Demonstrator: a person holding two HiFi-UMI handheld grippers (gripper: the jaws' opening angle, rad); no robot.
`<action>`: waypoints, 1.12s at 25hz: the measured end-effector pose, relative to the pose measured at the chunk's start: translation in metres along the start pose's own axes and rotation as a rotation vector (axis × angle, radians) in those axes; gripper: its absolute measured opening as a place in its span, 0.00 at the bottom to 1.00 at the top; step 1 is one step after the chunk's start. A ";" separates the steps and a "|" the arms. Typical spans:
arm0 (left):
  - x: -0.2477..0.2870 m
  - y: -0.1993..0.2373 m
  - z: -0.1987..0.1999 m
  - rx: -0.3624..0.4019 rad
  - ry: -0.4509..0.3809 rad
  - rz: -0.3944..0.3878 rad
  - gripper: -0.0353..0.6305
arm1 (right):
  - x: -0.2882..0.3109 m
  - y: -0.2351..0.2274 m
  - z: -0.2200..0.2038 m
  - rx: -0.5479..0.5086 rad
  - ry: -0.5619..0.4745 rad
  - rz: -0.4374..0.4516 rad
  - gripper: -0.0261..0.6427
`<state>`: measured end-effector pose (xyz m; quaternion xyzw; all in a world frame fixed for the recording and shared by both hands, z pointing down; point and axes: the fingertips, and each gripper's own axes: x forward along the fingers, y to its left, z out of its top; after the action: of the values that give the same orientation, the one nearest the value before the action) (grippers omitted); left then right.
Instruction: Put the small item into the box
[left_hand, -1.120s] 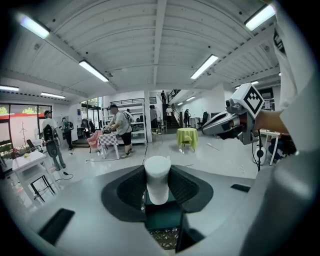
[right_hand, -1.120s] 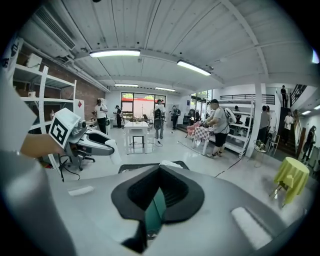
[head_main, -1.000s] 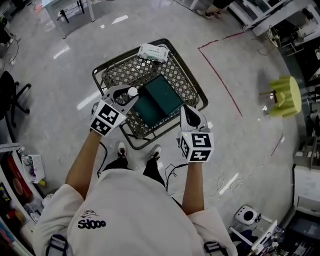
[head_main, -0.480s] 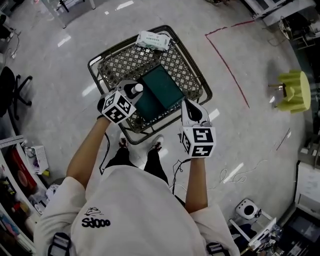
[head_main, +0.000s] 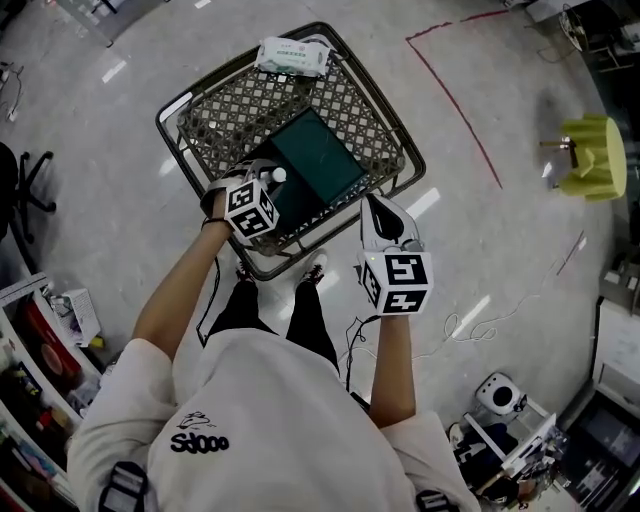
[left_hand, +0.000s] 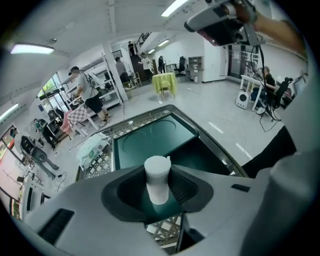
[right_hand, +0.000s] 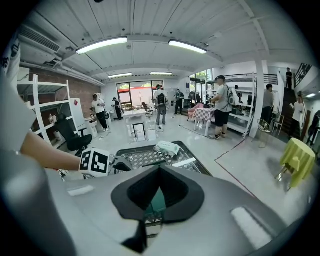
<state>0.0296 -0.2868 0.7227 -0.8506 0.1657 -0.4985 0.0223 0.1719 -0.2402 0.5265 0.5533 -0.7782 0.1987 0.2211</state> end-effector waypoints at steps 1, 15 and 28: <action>0.006 -0.003 -0.002 0.027 0.014 -0.003 0.26 | 0.001 -0.001 -0.003 0.004 0.006 -0.001 0.06; 0.061 -0.036 -0.016 0.125 0.132 -0.083 0.26 | 0.002 -0.012 -0.030 0.048 0.046 -0.015 0.06; 0.082 -0.059 -0.016 0.058 0.152 -0.172 0.28 | -0.006 -0.025 -0.044 0.075 0.065 -0.037 0.06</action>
<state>0.0676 -0.2537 0.8119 -0.8205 0.0787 -0.5661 -0.0084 0.2028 -0.2187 0.5610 0.5688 -0.7521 0.2414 0.2292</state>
